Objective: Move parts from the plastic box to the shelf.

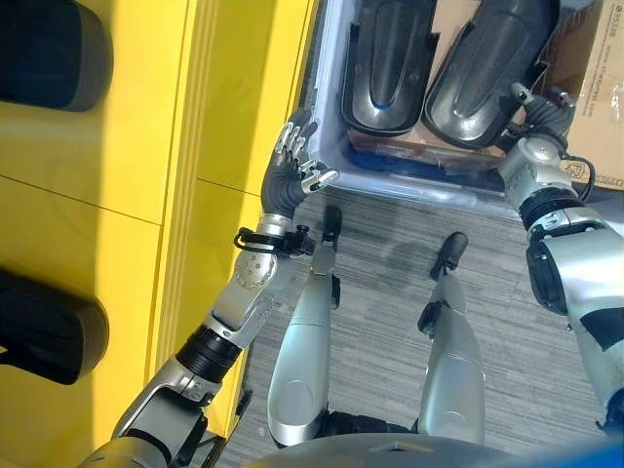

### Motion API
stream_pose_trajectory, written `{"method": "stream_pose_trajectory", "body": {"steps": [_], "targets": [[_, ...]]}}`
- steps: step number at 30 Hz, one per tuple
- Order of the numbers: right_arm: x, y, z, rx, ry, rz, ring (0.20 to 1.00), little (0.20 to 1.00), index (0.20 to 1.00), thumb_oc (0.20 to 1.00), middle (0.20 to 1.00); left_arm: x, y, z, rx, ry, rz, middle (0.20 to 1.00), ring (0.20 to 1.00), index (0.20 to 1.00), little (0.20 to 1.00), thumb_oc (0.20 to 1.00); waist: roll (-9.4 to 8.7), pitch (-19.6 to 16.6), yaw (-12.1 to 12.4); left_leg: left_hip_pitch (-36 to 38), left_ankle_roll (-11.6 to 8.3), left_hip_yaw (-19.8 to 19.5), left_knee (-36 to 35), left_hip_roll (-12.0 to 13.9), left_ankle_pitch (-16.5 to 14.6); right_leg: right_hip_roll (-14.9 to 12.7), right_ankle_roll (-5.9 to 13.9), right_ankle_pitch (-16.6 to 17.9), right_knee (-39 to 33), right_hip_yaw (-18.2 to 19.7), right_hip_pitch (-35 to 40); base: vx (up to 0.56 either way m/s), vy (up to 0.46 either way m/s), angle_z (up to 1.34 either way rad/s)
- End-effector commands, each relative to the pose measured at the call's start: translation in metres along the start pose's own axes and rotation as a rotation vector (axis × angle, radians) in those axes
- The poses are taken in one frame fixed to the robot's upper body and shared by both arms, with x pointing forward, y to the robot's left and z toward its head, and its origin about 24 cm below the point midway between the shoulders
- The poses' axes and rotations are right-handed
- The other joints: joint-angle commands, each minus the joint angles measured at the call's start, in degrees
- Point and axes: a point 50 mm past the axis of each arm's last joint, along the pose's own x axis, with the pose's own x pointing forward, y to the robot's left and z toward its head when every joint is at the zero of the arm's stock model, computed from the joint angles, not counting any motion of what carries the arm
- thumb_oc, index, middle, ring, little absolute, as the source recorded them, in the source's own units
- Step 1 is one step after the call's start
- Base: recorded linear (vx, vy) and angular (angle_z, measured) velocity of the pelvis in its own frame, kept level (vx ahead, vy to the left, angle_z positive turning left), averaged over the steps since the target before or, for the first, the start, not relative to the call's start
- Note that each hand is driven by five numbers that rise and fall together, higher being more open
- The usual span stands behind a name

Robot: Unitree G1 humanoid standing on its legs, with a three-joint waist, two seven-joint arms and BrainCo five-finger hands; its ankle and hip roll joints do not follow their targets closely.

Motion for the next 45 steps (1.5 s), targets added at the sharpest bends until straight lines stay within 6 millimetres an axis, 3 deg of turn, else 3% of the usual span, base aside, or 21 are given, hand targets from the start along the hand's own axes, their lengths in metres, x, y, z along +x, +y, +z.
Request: {"method": "stream_pose_trajectory", "body": {"steps": [1, 7, 8, 9, 10, 20, 24, 30, 35, 37, 43, 45], "targets": [[-0.004, 0.013, 0.002, -0.109, -0.038, 0.109, 1.0, 1.0, 1.0, 1.0, 1.0, 0.0, -0.015, 0.035, -0.046, -0.173, -0.066, 1.0, 1.0, 1.0, 1.0, 1.0, 1.07, -0.31, 2.81, -2.88, 0.21, -0.05, 4.01, 0.44, -4.17, -4.27, 4.04, -7.37, 6.75, -0.14, 3.5, 0.03, -0.007, 0.18], [-0.001, 0.008, 0.005, -0.121, -0.04, 0.093, 1.0, 1.0, 1.0, 1.0, 1.0, 0.002, -0.018, 0.037, -0.056, -0.187, -0.069, 1.0, 1.0, 1.0, 1.0, 1.0, 1.24, -0.31, 3.59, -5.11, 0.32, -1.1, 4.64, -0.4, -4.28, -4.36, 4.0, -7.63, 7.06, -1.0, 2.51, 0.02, 0.007, 0.09], [-0.001, 0.008, 0.005, -0.125, -0.039, 0.095, 0.831, 0.831, 0.831, 0.831, 0.831, 0.002, -0.018, 0.037, -0.056, -0.186, -0.067, 1.0, 1.0, 1.0, 1.0, 1.0, 1.19, -0.31, 3.62, -5.33, 0.36, -1.21, 4.77, -0.45, -4.34, -4.37, 3.98, -7.66, 7.1, -1.1, 2.42, 0.0, 0.0, 0.0], [-0.001, 0.009, 0.004, -0.141, -0.041, 0.105, 0.583, 0.583, 0.583, 0.583, 0.583, 0.002, -0.018, 0.037, -0.056, -0.188, -0.068, 1.0, 1.0, 1.0, 1.0, 1.0, 1.16, -0.31, 3.73, -5.63, 0.35, -1.2, 4.89, -0.5, -4.33, -4.37, 4.0, -7.69, 7.08, -1.23, 2.31, 0.0, 0.0, 0.0], [-0.001, 0.009, 0.004, -0.141, -0.042, 0.105, 0.2, 0.2, 0.2, 0.2, 0.2, 0.002, -0.018, 0.038, -0.056, -0.189, -0.068, 1.0, 1.0, 1.0, 1.0, 1.0, 1.19, -0.31, 3.71, -5.67, 0.35, -1.22, 4.94, -0.5, -4.35, -4.37, 4.0, -7.7, 7.1, -1.25, 2.29, 0.01, 0.012, 0.04], [-0.006, 0.009, -0.017, -0.346, -0.045, 0.164, 0.2, 0.2, 0.2, 0.2, 0.2, 0.004, -0.02, 0.041, -0.067, -0.209, -0.073, 1.0, 1.0, 1.0, 1.0, 1.0, 0.85, -0.31, 3.64, -3.49, 0.37, -1.4, 5.36, -0.79, -4.63, -4.5, 3.97, -7.95, 6.84, -2.05, 5.18, -0.01, 0.018, 0.03], [-0.01, 0.002, -0.038, -0.299, 0.001, 0.17, 0.2, 0.2, 0.2, 0.2, 0.2, 0.004, -0.018, 0.034, -0.068, -0.172, -0.077, 1.0, 1.0, 1.0, 1.0, 1.0, -0.91, -0.31, 2.82, 2.91, 0.05, -0.81, 3.42, -0.1, -4.41, -4.05, 4.32, -7.13, 4.67, -3.19, 11.72, -0.03, -0.014, 0.0], [-0.018, 0.007, -0.039, -0.205, -0.058, 0.236, 0.2, 0.2, 0.2, 0.2, 0.2, 0.004, -0.006, 0.031, -0.038, -0.154, -0.057, 1.0, 1.0, 1.0, 1.0, 1.0, -2.9, -0.31, 1.55, 10.62, -0.35, -0.43, 1.53, 0.86, -4.02, -3.65, 4.41, -7.04, 3.34, -3.49, 18.51, 0.0, -0.005, 0.0], [-0.034, 0.009, -0.044, -0.097, -0.119, 0.322, 0.2, 0.2, 0.2, 0.2, 0.2, -0.007, 0.011, 0.02, -0.014, -0.087, -0.011, 1.0, 1.0, 1.0, 1.0, 1.0, -4.92, -3.16, 0.06, 15.63, -0.63, 0.03, -0.39, 2.04, -3.48, -3.14, 4.19, -7.13, 2.07, -3.18, 22.17, 0.02, -0.018, -0.05], [-0.056, -0.001, -0.054, 0.031, -0.152, 0.395, 0.2, 0.2, 0.2, 0.2, 0.2, -0.017, 0.026, 0.013, 0.008, -0.036, 0.019, 1.0, 1.0, 1.0, 1.0, 1.0, -6.39, -6.14, -1.56, 19.66, -0.75, 0.84, -1.88, 3.2, -3.32, -2.89, 4.15, -7.34, 1.23, -3.07, 24.99, 0.08, -0.034, -0.05], [-0.092, -0.039, -0.092, 0.066, -0.114, 0.463, 0.2, 0.2, 0.2, 0.2, 0.2, -0.036, 0.047, 0.006, 0.06, 0.042, 0.052, 1.0, 1.0, 1.0, 1.0, 1.0, -7.57, -11.04, -4.26, 24.92, -0.9, 2.11, -4.38, 4.45, -3.22, -2.37, 4.25, -7.76, 0.14, -2.37, 28.49, 0.05, -0.022, -0.12], [-0.098, -0.046, -0.096, 0.07, -0.109, 0.469, 0.2, 0.2, 0.2, 0.2, 0.2, -0.039, 0.05, 0.006, 0.069, 0.047, 0.056, 1.0, 1.0, 1.0, 1.0, 1.0, -7.83, -11.81, -4.48, 25.84, -1.0, 2.43, -4.89, 4.7, -3.17, -2.25, 4.28, -7.84, -0.06, -2.34, 29.09, 0.03, -0.034, -0.06]]}}
